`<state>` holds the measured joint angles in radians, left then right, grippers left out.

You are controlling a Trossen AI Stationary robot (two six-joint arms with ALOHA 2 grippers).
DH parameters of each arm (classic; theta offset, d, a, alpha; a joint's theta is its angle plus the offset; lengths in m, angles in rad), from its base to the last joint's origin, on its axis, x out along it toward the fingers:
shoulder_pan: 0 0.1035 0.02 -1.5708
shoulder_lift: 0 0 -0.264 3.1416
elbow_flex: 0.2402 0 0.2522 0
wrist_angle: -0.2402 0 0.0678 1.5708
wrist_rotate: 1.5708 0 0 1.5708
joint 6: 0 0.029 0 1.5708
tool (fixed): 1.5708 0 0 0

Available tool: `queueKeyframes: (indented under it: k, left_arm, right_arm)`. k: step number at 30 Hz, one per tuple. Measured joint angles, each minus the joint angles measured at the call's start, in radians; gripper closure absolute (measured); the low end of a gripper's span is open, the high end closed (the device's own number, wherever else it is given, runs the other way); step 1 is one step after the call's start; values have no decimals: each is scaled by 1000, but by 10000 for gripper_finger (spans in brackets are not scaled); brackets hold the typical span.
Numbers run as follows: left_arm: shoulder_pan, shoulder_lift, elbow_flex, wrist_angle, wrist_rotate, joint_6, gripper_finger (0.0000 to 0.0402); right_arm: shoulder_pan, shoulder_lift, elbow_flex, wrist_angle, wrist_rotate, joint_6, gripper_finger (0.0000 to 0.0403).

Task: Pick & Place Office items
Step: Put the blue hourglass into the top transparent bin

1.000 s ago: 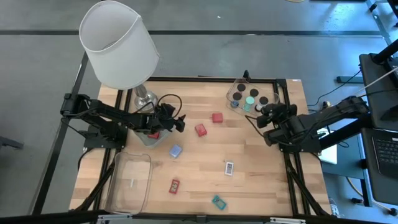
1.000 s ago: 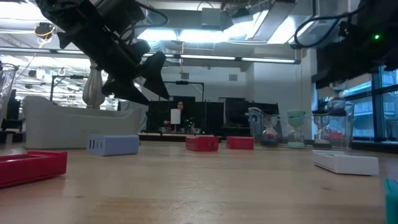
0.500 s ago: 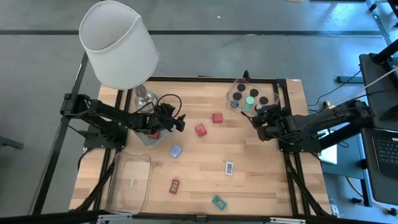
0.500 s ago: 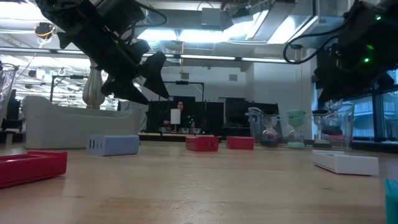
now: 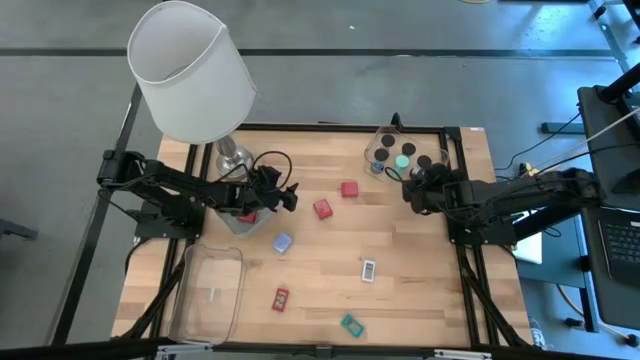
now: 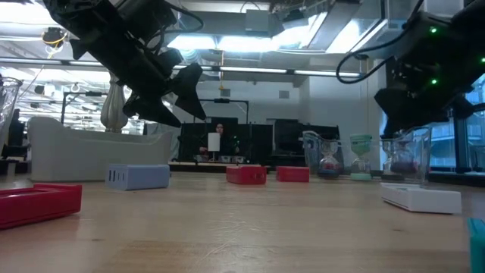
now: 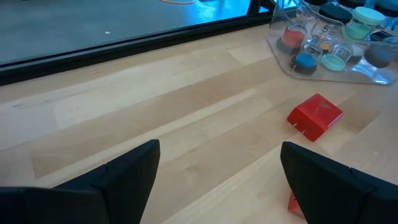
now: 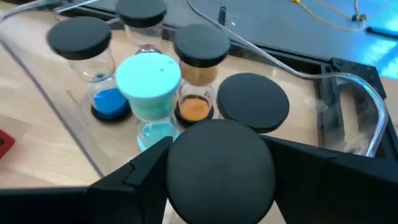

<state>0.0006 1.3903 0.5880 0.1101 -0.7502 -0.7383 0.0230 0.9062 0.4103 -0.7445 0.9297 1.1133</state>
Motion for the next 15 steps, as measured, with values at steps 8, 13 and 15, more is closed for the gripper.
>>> queueKeyframes:
  k: [8, 13, 15]
  left_arm:
    - [0, 0, 0, 0, 0, 7, 71]
    - [0, 0, 0, 0, 0, 7, 71]
    - [0, 0, 0, 0, 0, 7, 71]
  right_arm:
    - [-72, 0, 0, 11, -75, -6, 184]
    - [-86, 0, 0, 30, -75, -23, 179]
    - [-89, 0, 0, 42, -79, -42, 179]
